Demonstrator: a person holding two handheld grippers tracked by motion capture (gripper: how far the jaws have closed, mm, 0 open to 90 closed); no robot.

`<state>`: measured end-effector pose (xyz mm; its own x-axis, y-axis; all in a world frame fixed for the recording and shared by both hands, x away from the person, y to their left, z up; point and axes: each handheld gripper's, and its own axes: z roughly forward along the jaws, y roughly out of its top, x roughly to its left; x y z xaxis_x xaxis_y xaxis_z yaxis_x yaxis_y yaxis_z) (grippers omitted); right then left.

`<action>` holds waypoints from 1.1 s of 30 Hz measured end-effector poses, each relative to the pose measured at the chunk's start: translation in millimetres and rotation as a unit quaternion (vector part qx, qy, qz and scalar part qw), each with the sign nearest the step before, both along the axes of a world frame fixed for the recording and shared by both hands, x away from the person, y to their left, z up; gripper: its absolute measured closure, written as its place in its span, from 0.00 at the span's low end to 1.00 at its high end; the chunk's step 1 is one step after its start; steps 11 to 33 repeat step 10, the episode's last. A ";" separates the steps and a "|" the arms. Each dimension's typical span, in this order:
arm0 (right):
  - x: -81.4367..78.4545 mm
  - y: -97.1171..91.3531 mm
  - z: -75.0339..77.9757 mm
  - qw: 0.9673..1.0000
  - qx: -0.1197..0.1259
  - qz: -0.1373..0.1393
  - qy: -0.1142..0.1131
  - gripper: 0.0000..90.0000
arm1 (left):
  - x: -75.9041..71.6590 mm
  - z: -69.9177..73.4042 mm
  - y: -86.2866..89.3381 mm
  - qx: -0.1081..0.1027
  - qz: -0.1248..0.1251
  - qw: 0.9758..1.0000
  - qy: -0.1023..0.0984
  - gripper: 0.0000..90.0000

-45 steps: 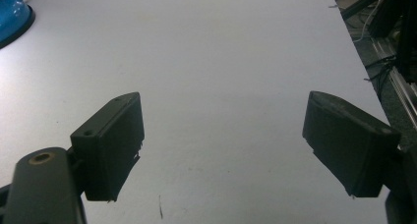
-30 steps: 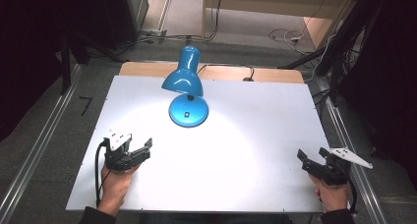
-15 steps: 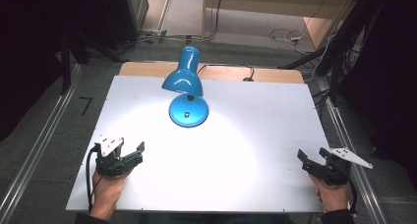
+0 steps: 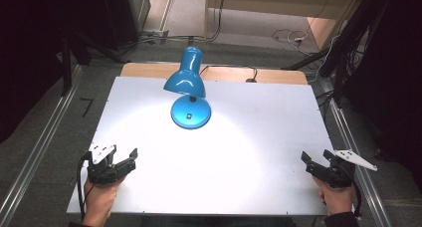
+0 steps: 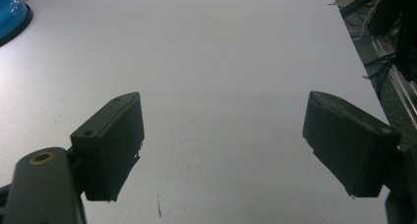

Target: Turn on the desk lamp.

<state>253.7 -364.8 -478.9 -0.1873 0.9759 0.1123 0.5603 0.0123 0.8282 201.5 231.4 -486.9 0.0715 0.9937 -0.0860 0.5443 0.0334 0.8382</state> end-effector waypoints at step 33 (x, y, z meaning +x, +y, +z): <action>3.1 -3.0 -5.6 1.000 -0.011 -0.001 0.015 0.16 | -3.9 -3.8 2.6 -0.004 0.001 1.000 0.008 0.30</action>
